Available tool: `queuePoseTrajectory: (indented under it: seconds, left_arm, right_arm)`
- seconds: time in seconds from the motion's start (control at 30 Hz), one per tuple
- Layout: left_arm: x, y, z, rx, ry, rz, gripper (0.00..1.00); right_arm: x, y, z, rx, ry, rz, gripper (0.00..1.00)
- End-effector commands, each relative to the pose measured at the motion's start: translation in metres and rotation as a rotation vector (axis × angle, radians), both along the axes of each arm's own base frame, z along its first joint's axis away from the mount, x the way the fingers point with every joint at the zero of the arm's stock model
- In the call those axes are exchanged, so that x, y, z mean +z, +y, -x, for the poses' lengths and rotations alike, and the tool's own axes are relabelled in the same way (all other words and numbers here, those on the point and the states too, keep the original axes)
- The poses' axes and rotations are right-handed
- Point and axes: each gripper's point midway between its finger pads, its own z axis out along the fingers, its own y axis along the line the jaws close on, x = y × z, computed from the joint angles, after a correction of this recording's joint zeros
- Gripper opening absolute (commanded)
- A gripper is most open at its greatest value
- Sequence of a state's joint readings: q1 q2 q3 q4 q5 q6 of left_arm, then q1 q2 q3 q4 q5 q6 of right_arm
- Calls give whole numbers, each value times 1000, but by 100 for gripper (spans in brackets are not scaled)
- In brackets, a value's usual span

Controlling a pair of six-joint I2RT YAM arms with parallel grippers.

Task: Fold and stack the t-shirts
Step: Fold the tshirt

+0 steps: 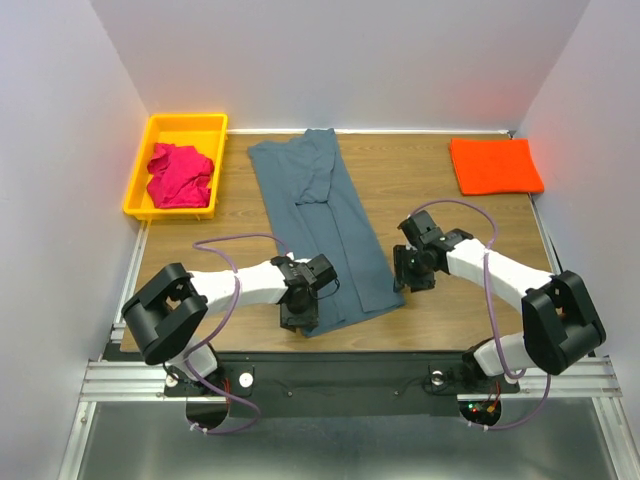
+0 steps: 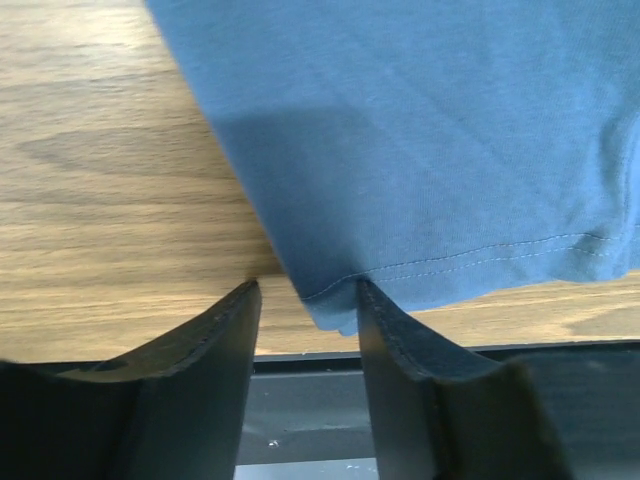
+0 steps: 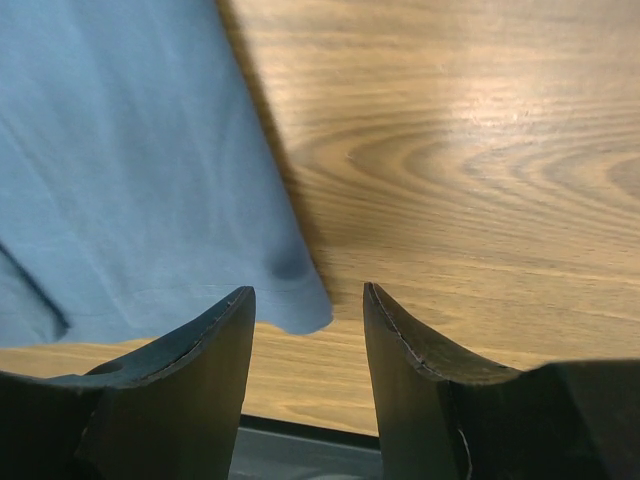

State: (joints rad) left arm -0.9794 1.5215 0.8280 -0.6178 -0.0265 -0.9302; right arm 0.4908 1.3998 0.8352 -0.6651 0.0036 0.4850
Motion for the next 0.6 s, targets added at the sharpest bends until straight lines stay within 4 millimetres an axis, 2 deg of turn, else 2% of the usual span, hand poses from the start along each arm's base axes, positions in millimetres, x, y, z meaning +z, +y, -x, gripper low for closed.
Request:
queuePoseTrajectory:
  seconds: [0.0, 0.3, 0.43, 0.53, 0.57]
  left_arm:
    - [-14, 9, 11, -30, 39, -64, 50]
    - [-18, 9, 11, -34, 40, -60, 38]
    - [-21, 9, 11, -42, 42, -72, 31]
    - [-22, 9, 11, -48, 43, -77, 26]
    - [-21, 9, 11, -47, 41, -75, 19]
  right_arm:
    - [-5, -4, 2, 9, -1, 9, 53]
    - [-26, 4, 19, 36, 96, -35, 53]
    - [-38, 1, 28, 38, 133, -22, 52]
    - [-44, -1, 30, 41, 142, -13, 47]
    - [-45, -1, 30, 42, 142, -11, 44]
